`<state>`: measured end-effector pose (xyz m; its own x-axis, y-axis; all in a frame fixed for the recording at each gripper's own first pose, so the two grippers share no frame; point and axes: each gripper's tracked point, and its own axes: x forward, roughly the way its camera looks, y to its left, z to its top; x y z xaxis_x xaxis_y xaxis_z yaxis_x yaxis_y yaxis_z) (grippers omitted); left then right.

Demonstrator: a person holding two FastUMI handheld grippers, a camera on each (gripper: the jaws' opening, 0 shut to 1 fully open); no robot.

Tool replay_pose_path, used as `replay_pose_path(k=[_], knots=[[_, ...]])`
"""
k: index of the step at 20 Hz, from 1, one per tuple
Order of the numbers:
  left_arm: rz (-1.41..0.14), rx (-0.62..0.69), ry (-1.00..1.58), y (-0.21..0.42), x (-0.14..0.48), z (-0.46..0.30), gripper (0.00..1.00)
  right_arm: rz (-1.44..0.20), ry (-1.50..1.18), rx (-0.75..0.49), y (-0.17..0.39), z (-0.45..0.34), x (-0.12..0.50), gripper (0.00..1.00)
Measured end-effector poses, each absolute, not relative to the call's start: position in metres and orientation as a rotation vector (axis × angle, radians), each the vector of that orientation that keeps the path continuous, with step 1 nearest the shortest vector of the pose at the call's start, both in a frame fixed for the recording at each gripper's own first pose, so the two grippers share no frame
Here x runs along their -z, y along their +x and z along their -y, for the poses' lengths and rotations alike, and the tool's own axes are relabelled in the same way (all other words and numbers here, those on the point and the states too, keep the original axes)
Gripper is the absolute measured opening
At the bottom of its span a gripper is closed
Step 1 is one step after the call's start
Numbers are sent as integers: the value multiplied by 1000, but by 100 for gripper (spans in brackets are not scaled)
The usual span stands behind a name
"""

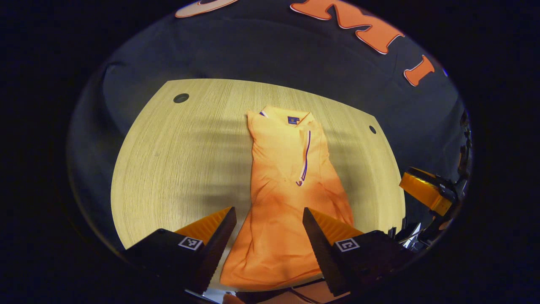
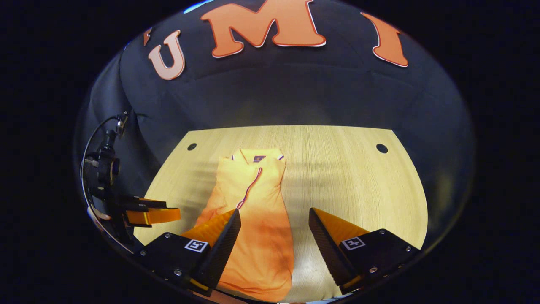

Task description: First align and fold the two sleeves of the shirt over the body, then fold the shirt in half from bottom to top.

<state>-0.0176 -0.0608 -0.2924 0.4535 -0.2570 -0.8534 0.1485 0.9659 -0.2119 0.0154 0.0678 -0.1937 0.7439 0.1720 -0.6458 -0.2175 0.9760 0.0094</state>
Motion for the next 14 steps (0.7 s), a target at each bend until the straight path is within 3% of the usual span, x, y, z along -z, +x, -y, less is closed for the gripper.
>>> replay_pose_path(k=[14], knots=[[-1256, 200, -51, -156, 371, 22, 98, -1149, -201, -193, -134, -50, 355, 99]])
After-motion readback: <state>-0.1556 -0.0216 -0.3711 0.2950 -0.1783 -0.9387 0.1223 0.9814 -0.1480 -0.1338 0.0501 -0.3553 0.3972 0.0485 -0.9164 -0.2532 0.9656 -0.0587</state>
